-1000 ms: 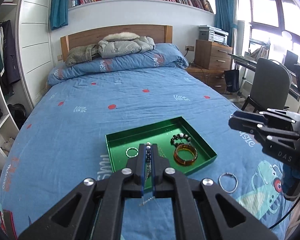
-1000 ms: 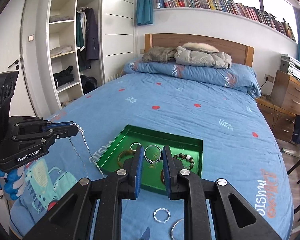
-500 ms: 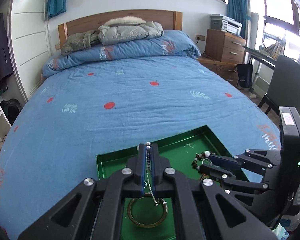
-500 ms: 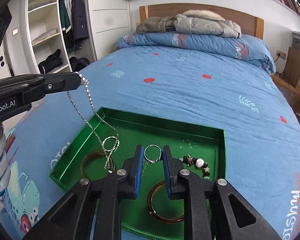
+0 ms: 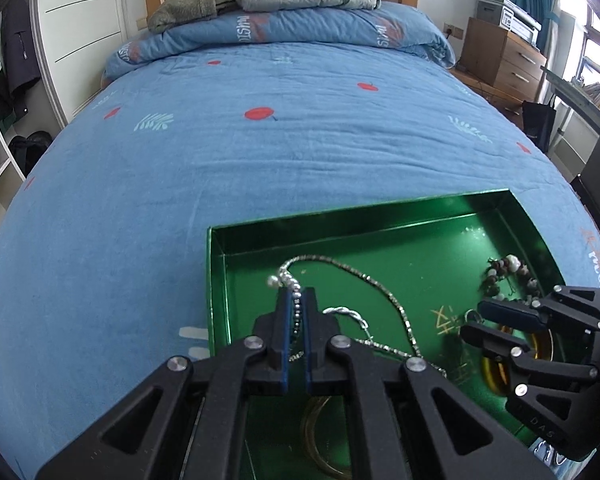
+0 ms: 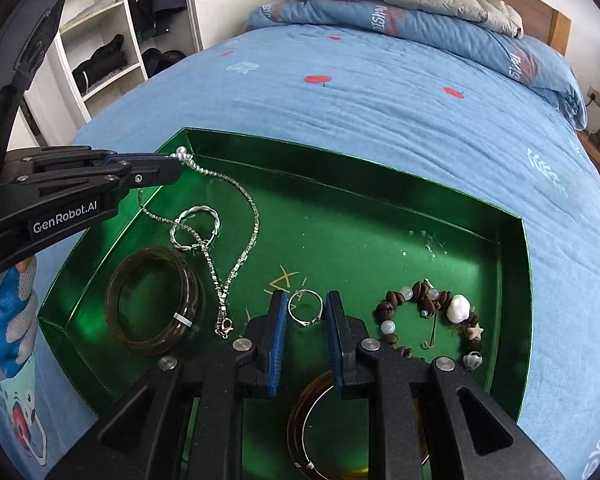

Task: Organize jewelry
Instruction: 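Lower the necklace with the left tool while the right tool lowers the ring into the tray, releasing both, then withdraw both open tools from the green tray back over the bed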

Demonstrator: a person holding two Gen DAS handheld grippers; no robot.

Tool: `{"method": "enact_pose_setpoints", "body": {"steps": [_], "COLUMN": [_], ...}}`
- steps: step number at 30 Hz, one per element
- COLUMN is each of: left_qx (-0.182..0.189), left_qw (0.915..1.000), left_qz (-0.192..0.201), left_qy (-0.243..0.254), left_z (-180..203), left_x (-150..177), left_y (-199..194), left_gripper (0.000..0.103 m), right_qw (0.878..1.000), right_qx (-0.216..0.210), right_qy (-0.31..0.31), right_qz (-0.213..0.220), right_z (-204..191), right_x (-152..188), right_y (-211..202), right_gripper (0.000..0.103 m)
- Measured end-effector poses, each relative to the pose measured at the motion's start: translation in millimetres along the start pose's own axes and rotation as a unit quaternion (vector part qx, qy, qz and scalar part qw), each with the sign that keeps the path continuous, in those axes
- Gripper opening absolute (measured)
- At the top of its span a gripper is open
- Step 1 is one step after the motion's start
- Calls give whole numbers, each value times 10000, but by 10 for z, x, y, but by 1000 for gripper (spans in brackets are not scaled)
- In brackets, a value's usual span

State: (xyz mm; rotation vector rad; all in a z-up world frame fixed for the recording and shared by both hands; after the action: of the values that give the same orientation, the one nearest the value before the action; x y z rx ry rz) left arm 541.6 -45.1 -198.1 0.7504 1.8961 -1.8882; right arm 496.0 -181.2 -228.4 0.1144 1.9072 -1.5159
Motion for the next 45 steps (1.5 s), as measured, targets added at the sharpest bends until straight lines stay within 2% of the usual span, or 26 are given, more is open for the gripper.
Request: {"method": "enact_pose_setpoints", "body": {"steps": [3,5,9,13,18,20,28,29,31,33,39,45], "left_qx": [85,30,42,39,68,92,-8,-39,-100,-179,-110,6], "left_qw": [9999,10000,10000,9994,9974,9971,9952,9950,9943,9932,9898,9872], "left_qz": [-45,-58,30,328,700,738,973,994,1057,1151,1423,1595], "left_qy": [-46,-2,-27,-96,-184,-173,-116,-124,-110,-50,45,45], "left_z": [-13,-31,-87,-148,-176,-164,-94,-93,-73,-43,58,139], "left_x": [29,24,2,43,220,320,937,1018,1186,1347,1771,2081], "left_y": [1,-32,-274,-767,-1475,-1723,-2661,-2759,-2955,-3158,-3707,-3995], "left_gripper": [6,7,16,19,19,20,20,21,30,32,32,32], "right_qw": [10000,9999,9993,9979,9942,9923,9849,9843,9830,9822,9780,9749], "right_qx": [37,56,127,210,284,328,477,514,555,589,655,717], "right_qy": [77,118,189,247,287,271,166,156,165,182,349,391], "right_qz": [24,89,300,565,993,1167,1655,1679,1740,1777,1947,2069], "right_z": [23,34,47,35,-70,-150,-461,-497,-567,-627,-762,-864], "right_x": [27,8,-23,17,191,287,836,919,1089,1276,1835,2252], "right_y": [-26,-76,-333,-789,-1575,-1902,-3013,-3121,-3316,-3479,-3899,-4167], "right_gripper": [34,37,38,38,41,42,44,44,44,44,44,44]}}
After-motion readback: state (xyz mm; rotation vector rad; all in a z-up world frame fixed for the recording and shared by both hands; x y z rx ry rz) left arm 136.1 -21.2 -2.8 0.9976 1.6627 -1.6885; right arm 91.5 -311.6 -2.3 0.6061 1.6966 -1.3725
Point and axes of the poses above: each gripper's, at about its wrist camera, not at the fingertips, and y roughly the way its jaws point, z to its right, x to its underside, the point moved 6 cm from there along y, roughly the way its jaws point, and after that the axes turned 4 degrees about -x, right-handed, at the moved point
